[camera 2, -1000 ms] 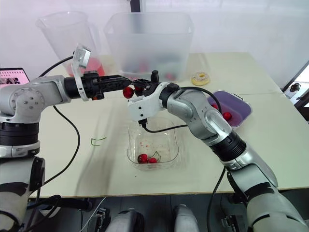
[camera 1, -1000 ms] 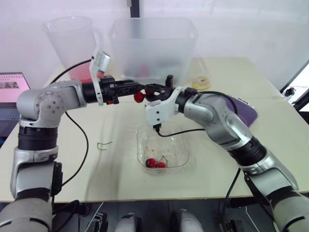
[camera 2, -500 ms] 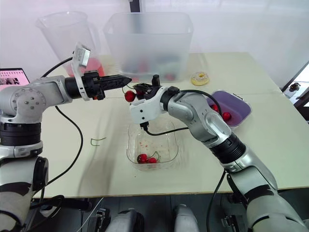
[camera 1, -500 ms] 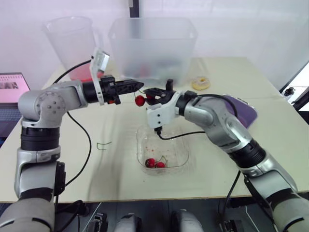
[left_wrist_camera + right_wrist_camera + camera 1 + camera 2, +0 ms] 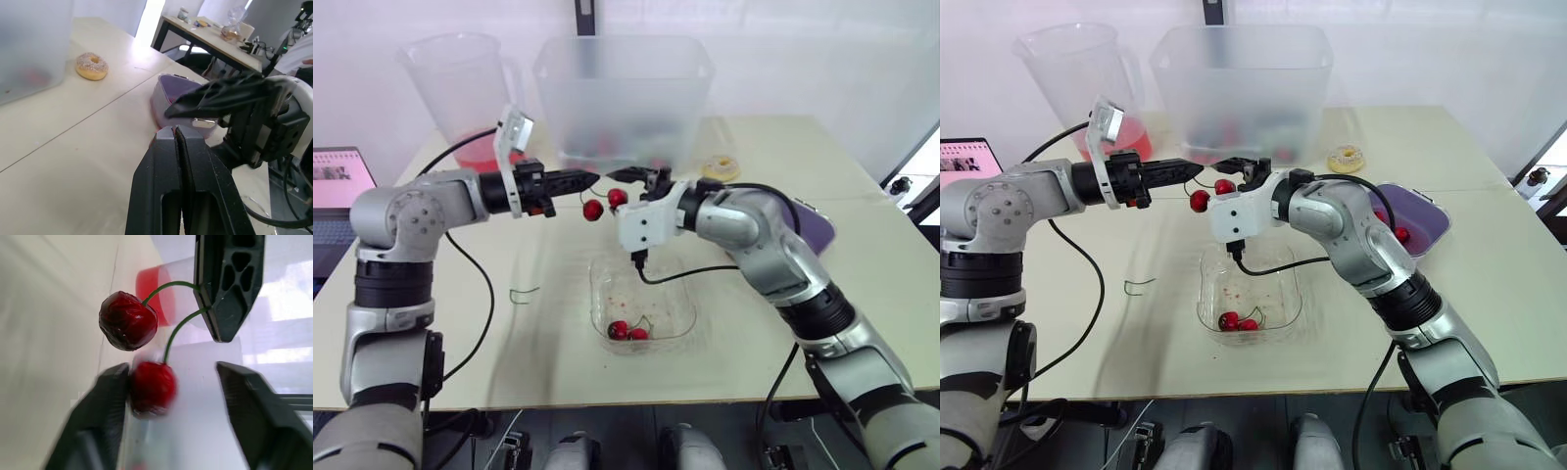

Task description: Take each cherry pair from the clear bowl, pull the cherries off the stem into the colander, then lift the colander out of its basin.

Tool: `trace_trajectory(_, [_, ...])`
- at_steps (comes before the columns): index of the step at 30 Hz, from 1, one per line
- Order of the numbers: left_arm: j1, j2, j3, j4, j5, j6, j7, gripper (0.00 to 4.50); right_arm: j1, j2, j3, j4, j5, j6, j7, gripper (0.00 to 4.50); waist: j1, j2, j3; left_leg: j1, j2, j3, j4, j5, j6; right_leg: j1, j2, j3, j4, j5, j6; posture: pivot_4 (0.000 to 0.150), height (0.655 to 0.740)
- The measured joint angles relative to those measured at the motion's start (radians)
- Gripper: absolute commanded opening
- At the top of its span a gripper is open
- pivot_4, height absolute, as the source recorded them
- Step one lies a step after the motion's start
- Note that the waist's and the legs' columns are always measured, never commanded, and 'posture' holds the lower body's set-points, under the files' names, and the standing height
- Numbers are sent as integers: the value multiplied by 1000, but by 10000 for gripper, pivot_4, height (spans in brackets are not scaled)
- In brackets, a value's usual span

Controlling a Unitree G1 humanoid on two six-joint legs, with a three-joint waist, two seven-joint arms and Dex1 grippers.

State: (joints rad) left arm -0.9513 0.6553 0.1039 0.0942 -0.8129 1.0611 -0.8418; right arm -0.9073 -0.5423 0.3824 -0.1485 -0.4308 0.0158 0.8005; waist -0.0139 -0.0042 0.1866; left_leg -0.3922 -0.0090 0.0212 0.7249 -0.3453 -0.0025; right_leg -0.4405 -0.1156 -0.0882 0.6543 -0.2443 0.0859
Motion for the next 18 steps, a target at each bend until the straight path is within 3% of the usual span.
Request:
trace_trajectory(6, [67,69,4,-52,3,-49,-104,0,58,-39,-202,-77,431,410,263,44681,1,0,0,0,0,-1,1,0,0,1,0,-1,0,0,0,1500,6863])
trace_trajectory(9, [85,86,3,-101,-11,-66,-177,0,-6,67,-365,-55,719,721,284,44681,-2,0,0,0,1,-1,2,0,0,1,0,-1,2,0,0,1500,6863])
trace_trajectory(11, [84,86,1,-118,-21,-69,-209,0,-52,84,-397,-40,871,863,328,44681,-1,1,0,0,1,-1,2,0,0,1,0,-1,2,0,0,1500,6863])
trace_trajectory(13, [84,88,0,-118,-24,-70,-231,0,-70,71,-371,-23,947,930,381,44681,3,1,0,0,0,-1,2,0,0,1,0,-1,2,0,0,1500,6863])
trace_trajectory(18, [82,75,-5,-140,-27,-69,-242,0,-84,66,-273,52,950,928,381,44681,3,0,0,0,-1,-1,2,0,1,1,-1,0,3,0,0,1500,6863])
